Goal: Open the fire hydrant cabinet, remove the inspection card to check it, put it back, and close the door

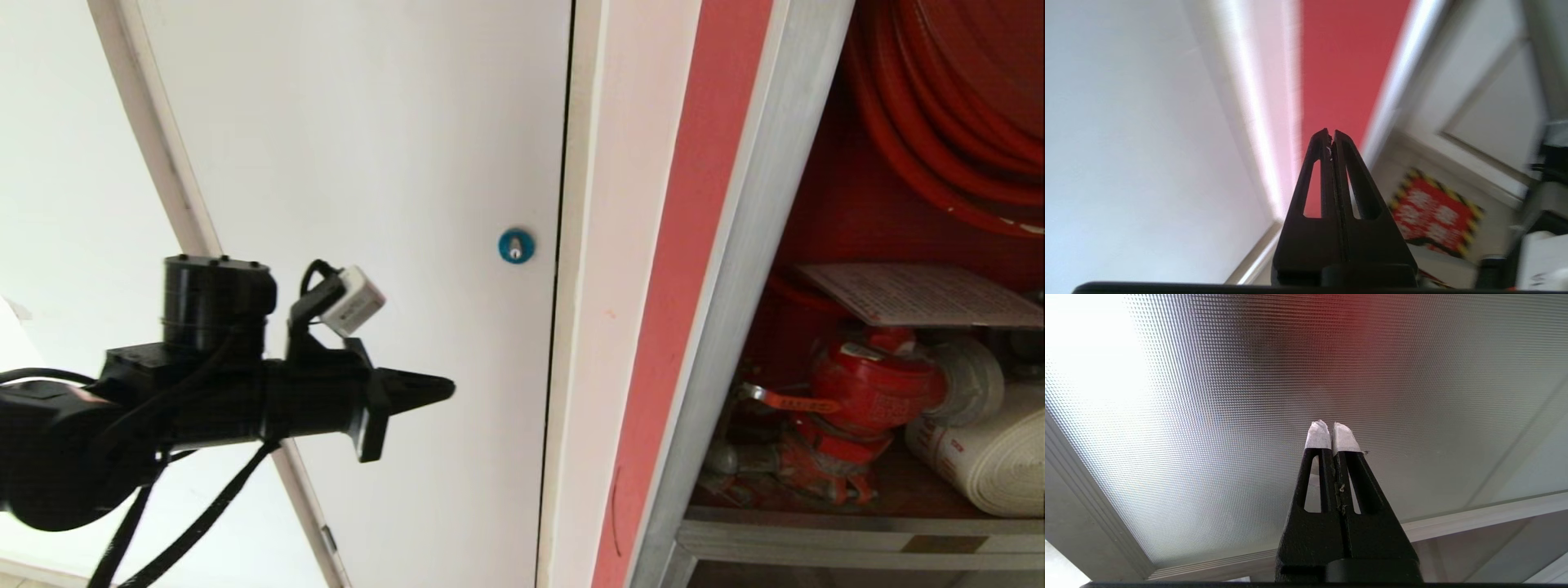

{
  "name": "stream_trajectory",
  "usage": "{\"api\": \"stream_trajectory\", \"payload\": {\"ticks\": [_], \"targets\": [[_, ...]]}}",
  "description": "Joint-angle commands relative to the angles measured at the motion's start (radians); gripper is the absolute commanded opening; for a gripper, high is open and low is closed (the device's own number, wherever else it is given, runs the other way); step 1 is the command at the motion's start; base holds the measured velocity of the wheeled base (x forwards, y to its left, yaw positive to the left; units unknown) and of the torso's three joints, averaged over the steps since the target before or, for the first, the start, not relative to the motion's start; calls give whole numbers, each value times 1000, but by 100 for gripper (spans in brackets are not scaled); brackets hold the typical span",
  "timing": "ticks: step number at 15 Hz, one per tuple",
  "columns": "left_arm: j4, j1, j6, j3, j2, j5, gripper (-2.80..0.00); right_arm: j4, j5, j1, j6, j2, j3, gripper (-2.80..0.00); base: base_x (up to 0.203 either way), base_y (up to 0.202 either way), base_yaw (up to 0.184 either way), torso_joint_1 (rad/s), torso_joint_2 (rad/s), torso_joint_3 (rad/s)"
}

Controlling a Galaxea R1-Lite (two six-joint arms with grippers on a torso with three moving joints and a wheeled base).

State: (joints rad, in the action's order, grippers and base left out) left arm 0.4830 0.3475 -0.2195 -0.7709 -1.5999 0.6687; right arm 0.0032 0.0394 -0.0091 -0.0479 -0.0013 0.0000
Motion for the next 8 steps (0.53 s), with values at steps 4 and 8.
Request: {"api": "stream_trajectory", "payload": {"ticks": [4, 8], "targets": [[3, -276, -27, 151, 253, 24, -280, 0, 1, 0, -1, 0, 0, -280, 0, 0, 0, 0, 0, 0], [1, -318, 11, 297, 533, 28, -280, 0, 1, 0, -1, 0, 0, -280, 0, 0, 0, 0, 0, 0]]}}
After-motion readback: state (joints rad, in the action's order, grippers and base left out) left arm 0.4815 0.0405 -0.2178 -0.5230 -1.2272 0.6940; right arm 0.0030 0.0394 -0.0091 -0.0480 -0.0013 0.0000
